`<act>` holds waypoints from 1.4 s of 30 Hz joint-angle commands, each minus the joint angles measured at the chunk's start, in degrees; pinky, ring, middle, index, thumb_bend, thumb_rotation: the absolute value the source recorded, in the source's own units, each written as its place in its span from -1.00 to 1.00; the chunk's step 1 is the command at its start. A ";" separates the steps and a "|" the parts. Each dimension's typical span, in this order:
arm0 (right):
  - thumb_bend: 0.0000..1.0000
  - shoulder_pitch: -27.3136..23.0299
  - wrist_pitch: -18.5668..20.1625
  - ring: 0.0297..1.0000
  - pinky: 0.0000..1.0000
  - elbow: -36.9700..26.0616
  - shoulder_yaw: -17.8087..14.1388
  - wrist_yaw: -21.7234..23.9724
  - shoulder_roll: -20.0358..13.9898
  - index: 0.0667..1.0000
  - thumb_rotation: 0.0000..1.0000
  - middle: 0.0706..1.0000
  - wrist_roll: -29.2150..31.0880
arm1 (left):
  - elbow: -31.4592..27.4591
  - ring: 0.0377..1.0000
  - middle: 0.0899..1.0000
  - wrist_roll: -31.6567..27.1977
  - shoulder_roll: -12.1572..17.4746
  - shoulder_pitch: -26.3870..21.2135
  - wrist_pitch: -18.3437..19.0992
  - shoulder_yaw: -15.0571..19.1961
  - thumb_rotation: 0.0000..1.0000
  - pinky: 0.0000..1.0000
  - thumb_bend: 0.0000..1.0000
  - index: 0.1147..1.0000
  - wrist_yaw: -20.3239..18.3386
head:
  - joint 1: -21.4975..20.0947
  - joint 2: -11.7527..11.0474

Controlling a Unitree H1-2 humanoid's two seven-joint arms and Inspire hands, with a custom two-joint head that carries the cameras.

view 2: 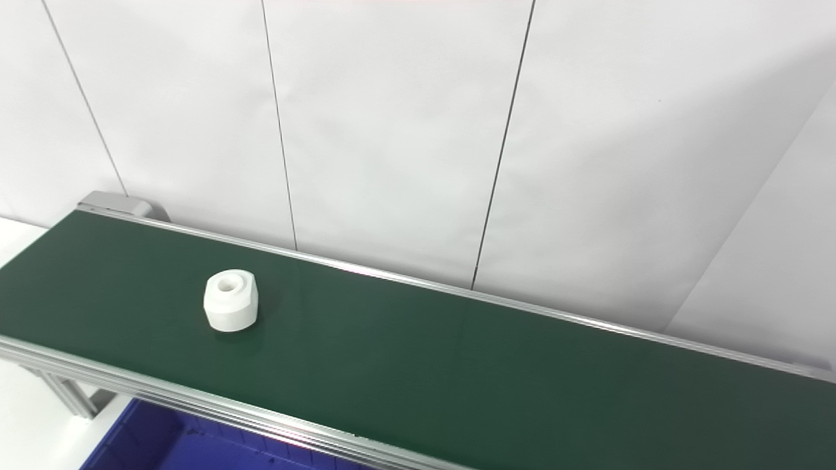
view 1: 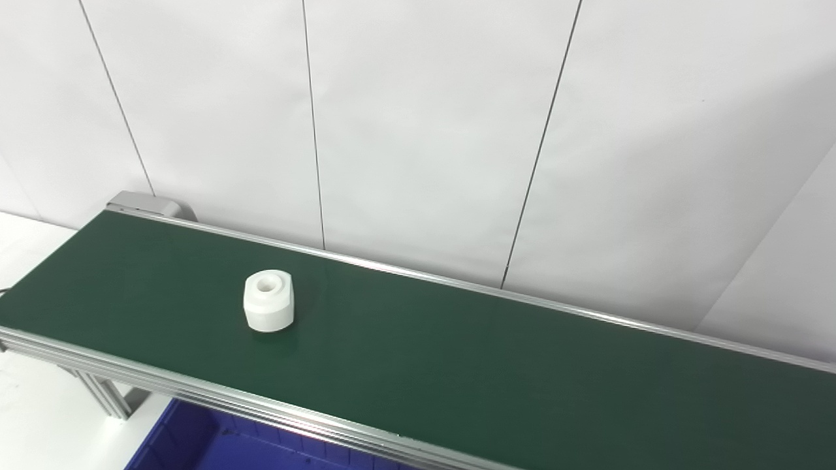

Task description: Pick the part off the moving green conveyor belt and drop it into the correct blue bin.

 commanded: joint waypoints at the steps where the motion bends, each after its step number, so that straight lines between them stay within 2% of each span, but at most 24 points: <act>1: 0.65 -0.30 -3.49 0.65 0.45 -1.23 0.03 -1.47 0.19 0.77 -0.37 0.71 -0.29 | -5.71 0.29 0.42 -1.46 0.76 -0.04 -2.10 1.48 -0.41 0.24 0.71 0.47 -2.06 | -0.15 0.11; 5: 0.65 -0.44 -3.50 0.64 0.44 -1.17 0.27 -1.70 0.48 0.77 -0.36 0.70 -0.53 | -13.70 0.28 0.39 -4.10 1.28 -0.23 -2.10 5.56 -0.39 0.20 0.71 0.43 -5.51 | -1.29 0.76; 7: 0.64 -0.70 -3.50 0.61 0.40 -1.05 0.59 -2.07 0.51 0.76 -0.36 0.69 -0.66 | -15.57 0.28 0.38 -4.66 1.13 -0.42 -2.09 7.57 -0.41 0.19 0.70 0.41 -6.83 | -2.39 1.22; 8: 0.64 -0.91 -3.50 0.61 0.39 -0.99 0.82 -2.30 0.46 0.76 -0.36 0.70 -0.74 | -16.80 0.30 0.39 -6.56 0.95 -0.98 -2.09 8.98 -0.49 0.21 0.70 0.41 -7.94 | -3.71 2.02; 10: 0.64 -1.16 -3.49 0.62 0.38 -0.98 1.04 -2.37 0.39 0.76 -0.36 0.71 -0.62 | -18.57 0.32 0.40 -9.43 0.18 -2.37 -2.09 11.81 -0.55 0.21 0.71 0.41 -9.64 | -4.35 2.46; 11: 0.64 -1.29 -3.48 0.60 0.36 -1.02 1.13 -2.34 0.32 0.75 -0.37 0.70 -0.48 | -19.04 0.33 0.42 -9.86 -0.21 -3.17 -2.09 13.11 -0.54 0.21 0.72 0.42 -10.15 | -5.34 3.27; 15: 0.64 -1.58 -3.51 0.53 0.31 -1.34 1.77 -3.01 -0.12 0.72 -0.39 0.65 -0.22 | -19.73 0.46 0.55 -8.22 -0.85 -5.81 -2.02 16.68 -0.47 0.35 0.73 0.50 -11.39 | -5.76 3.94; 18: 0.65 -1.87 -3.52 0.54 0.33 -1.19 2.46 -4.12 -0.63 0.71 -0.39 0.62 -0.11 | -19.45 0.51 0.60 -7.46 -1.42 -7.74 -1.97 18.59 -0.50 0.37 0.66 0.53 -11.45 | -5.37 4.49; 20: 0.66 -2.08 -3.52 0.55 0.36 -1.35 3.07 -4.68 -1.16 0.71 -0.42 0.62 0.43 | -18.55 0.54 0.62 -4.88 -1.92 -9.67 -1.43 20.11 -0.47 0.40 0.63 0.55 -10.49 | -4.99 5.67; 27: 0.66 -2.45 -3.50 0.61 0.42 -1.92 4.47 -5.78 -2.35 0.74 -0.43 0.67 1.64 | -18.64 0.66 0.70 3.03 -2.71 -15.65 7.29 23.40 -0.45 0.57 0.60 0.65 -9.91 | -4.67 7.72; 30: 0.64 -2.54 -3.52 0.61 0.41 -2.48 5.09 -6.99 -2.97 0.75 -0.41 0.68 0.43 | -17.36 0.75 0.79 6.37 -1.98 -18.49 13.56 23.96 -0.47 0.68 0.61 0.72 -10.38 | -4.23 9.73; 34: 0.61 -2.81 -3.52 0.61 0.41 -2.77 6.00 -8.06 -3.56 0.75 -0.41 0.70 0.33 | -16.27 0.83 0.87 11.76 -0.83 -21.37 21.22 23.71 -0.45 0.74 0.63 0.81 -10.93 | -3.74 9.85; 36: 0.59 -2.90 -3.52 0.60 0.39 -2.68 6.26 -8.02 -3.70 0.75 -0.40 0.69 0.82 | -15.48 0.87 0.89 13.67 -0.37 -22.18 23.10 23.36 -0.45 0.76 0.64 0.83 -11.08 | -3.50 10.06; 42: 0.57 -3.40 -3.52 0.60 0.40 -2.61 7.20 -8.66 -4.53 0.76 -0.41 0.69 0.90 | -8.59 0.92 0.93 17.02 0.54 -25.15 24.69 22.37 -0.56 0.79 0.67 0.84 -10.82 | -2.82 10.21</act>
